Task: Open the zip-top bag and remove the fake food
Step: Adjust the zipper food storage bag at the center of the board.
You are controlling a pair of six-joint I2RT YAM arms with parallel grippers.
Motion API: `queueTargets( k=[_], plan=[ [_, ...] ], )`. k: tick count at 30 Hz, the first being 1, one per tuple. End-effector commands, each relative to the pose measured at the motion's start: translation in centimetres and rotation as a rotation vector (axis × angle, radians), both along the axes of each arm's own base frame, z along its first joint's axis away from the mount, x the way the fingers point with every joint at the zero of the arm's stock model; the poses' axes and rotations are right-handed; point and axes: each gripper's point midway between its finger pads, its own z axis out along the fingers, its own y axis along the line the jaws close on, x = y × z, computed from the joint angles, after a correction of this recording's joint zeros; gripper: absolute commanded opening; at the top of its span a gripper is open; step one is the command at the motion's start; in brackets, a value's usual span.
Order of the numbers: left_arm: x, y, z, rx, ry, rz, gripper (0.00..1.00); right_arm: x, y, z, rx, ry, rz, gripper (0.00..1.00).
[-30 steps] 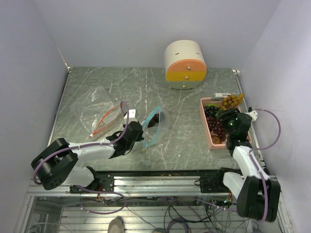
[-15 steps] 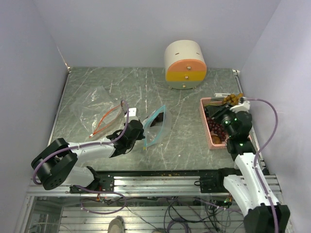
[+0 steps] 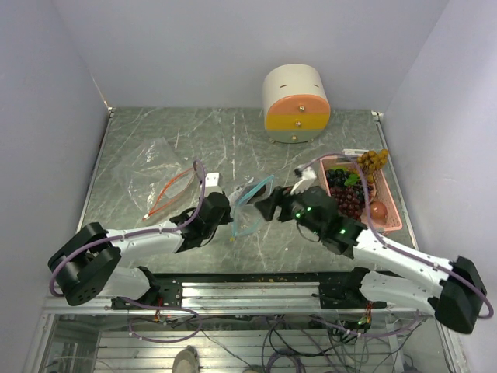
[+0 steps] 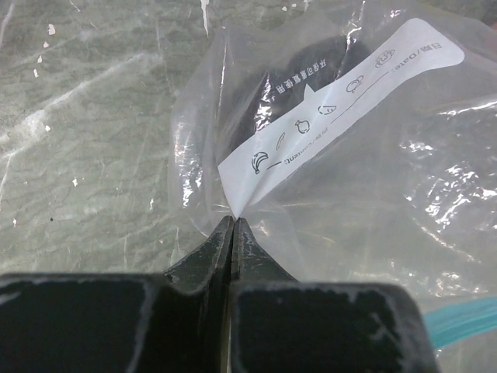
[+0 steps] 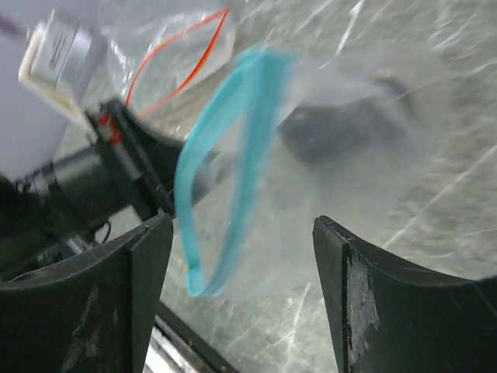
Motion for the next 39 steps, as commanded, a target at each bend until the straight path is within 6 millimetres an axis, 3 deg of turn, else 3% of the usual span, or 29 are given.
queueTargets(
  k=[1,3,5,11,14,20,23,27,30,32,35,39],
  plan=[
    [0.6,-1.1,2.1,-0.036,-0.035,-0.005,0.1,-0.9,3.2,0.5,-0.052,-0.062,-0.023,0.74],
    [0.7,-1.2,2.1,-0.035,-0.035,-0.006,0.1,-1.2,3.9,-0.5,-0.089,-0.051,-0.029,0.74],
    [0.5,-1.2,2.1,-0.036,-0.035,-0.008,0.1,-0.8,3.8,-1.6,-0.12,-0.031,-0.061,0.67],
    [-0.5,0.6,2.1,-0.032,-0.036,0.016,0.11,0.1,4.2,-1.2,-0.115,-0.046,-0.099,0.18],
    [-1.4,2.0,2.5,-0.042,-0.039,0.033,0.13,0.4,5.2,-0.4,-0.1,-0.055,-0.08,0.01],
    [-3.1,6.2,3.5,-0.03,-0.061,0.113,0.16,0.8,7.6,2.6,-0.05,-0.099,-0.021,0.0],
    [-3.6,8.6,3.9,0.007,-0.053,0.183,0.17,1.3,9.3,5.3,-0.024,-0.139,0.017,0.0],
    [-4.3,10.9,4.8,0.016,-0.061,0.257,0.18,0.8,14.3,8.4,0.034,-0.153,0.179,0.0],
    [-4.7,12.1,6.0,-0.002,-0.082,0.286,0.19,-0.5,18.5,9.7,0.092,-0.139,0.333,0.0],
    [-5.1,13.0,6.8,-0.007,-0.097,0.31,0.19,-1.5,20.1,10.3,0.135,-0.133,0.412,0.0],
    [-5.6,14.7,7.6,0.014,-0.107,0.35,0.19,-2.0,19.8,10.3,0.155,-0.136,0.429,0.0],
    [-6.1,15.7,8.5,-0.014,-0.131,0.367,0.19,0.0,15.4,7.7,0.111,-0.108,0.308,0.0]
  ],
)
